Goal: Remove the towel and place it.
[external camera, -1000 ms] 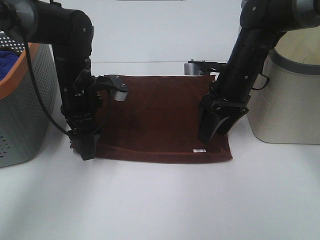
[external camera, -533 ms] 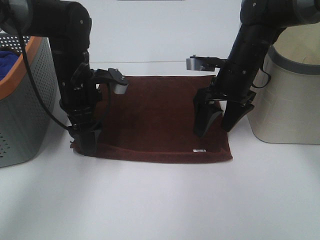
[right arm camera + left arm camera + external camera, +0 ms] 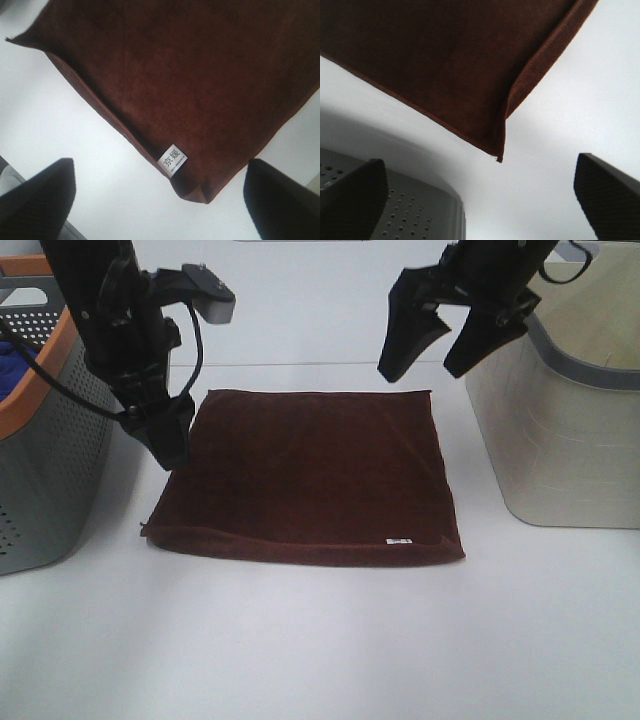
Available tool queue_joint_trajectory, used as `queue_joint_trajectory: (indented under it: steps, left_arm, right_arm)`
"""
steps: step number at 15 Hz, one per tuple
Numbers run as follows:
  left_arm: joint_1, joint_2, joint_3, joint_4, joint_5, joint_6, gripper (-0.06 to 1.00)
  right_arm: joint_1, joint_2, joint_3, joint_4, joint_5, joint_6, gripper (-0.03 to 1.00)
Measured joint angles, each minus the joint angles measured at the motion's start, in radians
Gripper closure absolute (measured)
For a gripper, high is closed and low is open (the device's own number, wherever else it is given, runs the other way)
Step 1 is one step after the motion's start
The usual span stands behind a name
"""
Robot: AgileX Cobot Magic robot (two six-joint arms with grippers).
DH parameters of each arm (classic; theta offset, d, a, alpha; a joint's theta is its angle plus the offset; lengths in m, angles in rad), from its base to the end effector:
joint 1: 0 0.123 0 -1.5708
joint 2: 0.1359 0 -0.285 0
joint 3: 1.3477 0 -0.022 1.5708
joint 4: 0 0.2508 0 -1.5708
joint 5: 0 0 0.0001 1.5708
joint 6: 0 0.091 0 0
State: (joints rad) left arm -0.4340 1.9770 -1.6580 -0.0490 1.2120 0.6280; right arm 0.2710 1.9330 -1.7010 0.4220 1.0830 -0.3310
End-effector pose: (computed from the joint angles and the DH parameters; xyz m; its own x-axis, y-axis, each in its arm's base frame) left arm 0.3681 -0.1752 0.2408 -0.4933 0.8601 -0.1302 0.8646 0.5013 0.0356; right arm 0.3949 0.1439 0.2802 -0.8405 -0.3528 -0.4113 -0.4868 0.8249 0.2872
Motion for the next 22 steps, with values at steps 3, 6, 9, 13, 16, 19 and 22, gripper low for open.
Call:
queue_joint_trajectory:
  steps: [3,6,9,13,16,19,22]
  left_arm:
    - [0.0,-0.083,-0.066,0.008,-0.002,-0.101,-0.02]
    - [0.013,-0.125,-0.115,0.074,0.004,-0.237,-0.02]
    - [0.097,-0.154,-0.12,0.11,0.004,-0.361,-0.02]
    - [0.26,-0.231,-0.12,0.077,0.005,-0.495,-0.02]
    - [0.418,-0.282,-0.12,0.077,0.006,-0.554,-0.02]
    - [0.486,-0.35,-0.093,0.08,0.006,-0.554,-0.02]
    - [0.487,-0.599,0.16,0.092,0.006,-0.539,-0.02]
  right_arm:
    - [0.0,-0.093,-0.08,-0.014,0.003,0.041,0.17]
    - [0.0,-0.135,-0.147,-0.161,0.005,0.171,0.17]
    - [-0.092,-0.178,-0.166,-0.213,0.006,0.273,0.18]
    - [-0.281,-0.237,-0.166,-0.218,0.006,0.281,0.18]
    - [-0.372,-0.315,-0.106,-0.289,0.006,0.272,0.18]
    - [-0.372,-0.391,0.034,-0.333,0.006,0.271,0.18]
    - [-0.372,-0.631,0.309,-0.337,0.006,0.259,0.18]
